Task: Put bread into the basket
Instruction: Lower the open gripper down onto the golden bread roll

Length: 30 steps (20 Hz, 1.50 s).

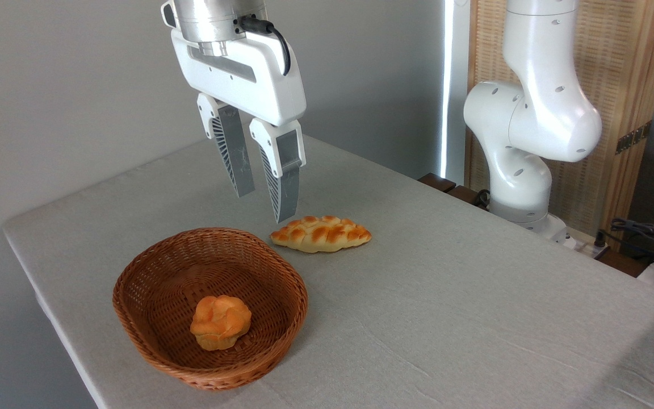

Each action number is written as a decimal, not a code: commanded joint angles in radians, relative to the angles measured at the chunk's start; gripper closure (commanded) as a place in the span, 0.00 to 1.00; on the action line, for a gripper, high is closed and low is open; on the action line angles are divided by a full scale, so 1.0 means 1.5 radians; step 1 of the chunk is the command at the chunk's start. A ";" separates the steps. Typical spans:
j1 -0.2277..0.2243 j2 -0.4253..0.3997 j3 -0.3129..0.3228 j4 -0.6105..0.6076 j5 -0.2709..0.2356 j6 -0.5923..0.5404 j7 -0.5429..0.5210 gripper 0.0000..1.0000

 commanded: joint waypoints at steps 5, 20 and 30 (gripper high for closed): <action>-0.003 -0.017 0.006 -0.031 -0.009 -0.014 0.009 0.00; -0.114 -0.168 -0.005 -0.348 -0.009 0.031 0.175 0.00; -0.192 -0.133 -0.034 -0.469 -0.009 0.167 0.176 0.00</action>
